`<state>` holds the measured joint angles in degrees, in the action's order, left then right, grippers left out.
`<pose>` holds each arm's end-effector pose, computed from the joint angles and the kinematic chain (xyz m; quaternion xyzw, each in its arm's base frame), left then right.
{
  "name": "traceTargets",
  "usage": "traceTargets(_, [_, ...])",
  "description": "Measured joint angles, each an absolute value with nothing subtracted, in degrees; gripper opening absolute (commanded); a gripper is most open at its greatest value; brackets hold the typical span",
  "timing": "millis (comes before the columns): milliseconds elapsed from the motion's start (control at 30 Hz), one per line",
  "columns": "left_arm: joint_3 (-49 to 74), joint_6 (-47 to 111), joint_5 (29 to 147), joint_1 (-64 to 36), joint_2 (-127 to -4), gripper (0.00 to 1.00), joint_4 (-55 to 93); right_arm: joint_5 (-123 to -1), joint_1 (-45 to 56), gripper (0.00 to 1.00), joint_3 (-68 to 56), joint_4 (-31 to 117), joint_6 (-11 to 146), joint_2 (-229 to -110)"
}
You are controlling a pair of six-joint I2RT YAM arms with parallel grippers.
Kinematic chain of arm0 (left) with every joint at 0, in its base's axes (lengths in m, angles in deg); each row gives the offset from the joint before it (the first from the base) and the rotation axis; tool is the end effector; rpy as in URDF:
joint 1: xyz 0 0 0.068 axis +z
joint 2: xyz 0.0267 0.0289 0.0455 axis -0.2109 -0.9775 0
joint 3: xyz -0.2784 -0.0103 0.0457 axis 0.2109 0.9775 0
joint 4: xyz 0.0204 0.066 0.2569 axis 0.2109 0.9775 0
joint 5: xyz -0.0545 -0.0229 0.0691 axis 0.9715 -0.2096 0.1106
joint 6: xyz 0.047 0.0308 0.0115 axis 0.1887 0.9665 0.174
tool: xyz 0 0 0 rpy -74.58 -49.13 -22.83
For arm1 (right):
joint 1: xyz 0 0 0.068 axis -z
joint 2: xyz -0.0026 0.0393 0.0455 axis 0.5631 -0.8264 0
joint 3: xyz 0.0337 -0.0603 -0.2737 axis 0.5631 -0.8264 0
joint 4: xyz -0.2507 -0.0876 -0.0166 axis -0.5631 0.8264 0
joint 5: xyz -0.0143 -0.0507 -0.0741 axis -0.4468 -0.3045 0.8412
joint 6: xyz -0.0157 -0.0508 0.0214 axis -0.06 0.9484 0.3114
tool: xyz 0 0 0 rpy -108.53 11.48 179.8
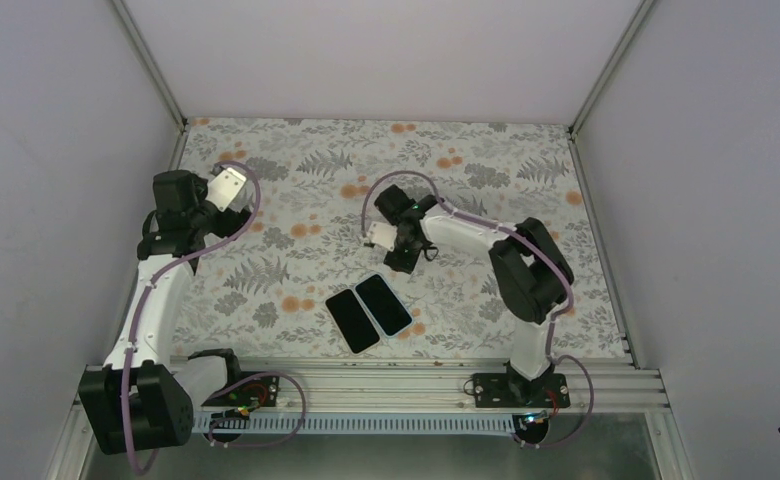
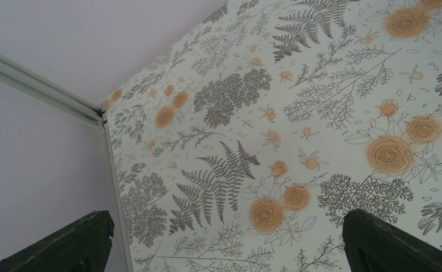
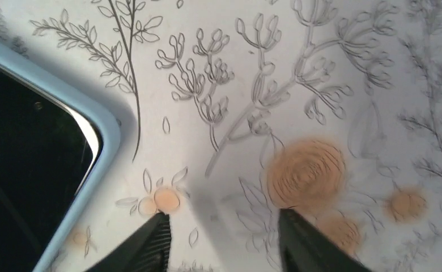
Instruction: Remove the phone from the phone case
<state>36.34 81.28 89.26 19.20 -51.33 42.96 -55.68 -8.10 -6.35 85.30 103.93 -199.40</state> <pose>0.2373 0.0227 0.2930 0.2688 0.8400 0.1101 0.4583 0.2789 0.2553 0.1609 -0.5848 0.8047 0.0186 0.1003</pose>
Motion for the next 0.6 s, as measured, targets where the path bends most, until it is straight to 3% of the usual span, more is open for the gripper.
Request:
traceTargets(33, [36.34,81.26,89.39,19.2,-51.33,1.0,42.96,-56.2,-7.42,0.71,-6.37,86.2,103.74,-198.18])
traceTargets(67, [36.34,81.26,89.57,19.22,-51.35,1.0,42.96,-57.03,-7.14,0.89,-6.37,86.98,103.08,-197.28])
traceTargets(100, [36.34,81.24,89.65,19.2,-51.35,1.0,42.96,-58.28,-6.87,0.98,-6.37,88.19,102.82,-196.17])
traceTargets(300, [36.32,81.0,90.66,19.46,-51.48,1.0,42.98,-65.89,-10.17,1.0,-9.85,93.69,101.9,-191.58])
traceTargets(600, [35.67,80.6,91.05,19.46,-51.9,1.0,43.98,-67.83,-13.34,1.0,-14.53,95.46,100.81,-192.74])
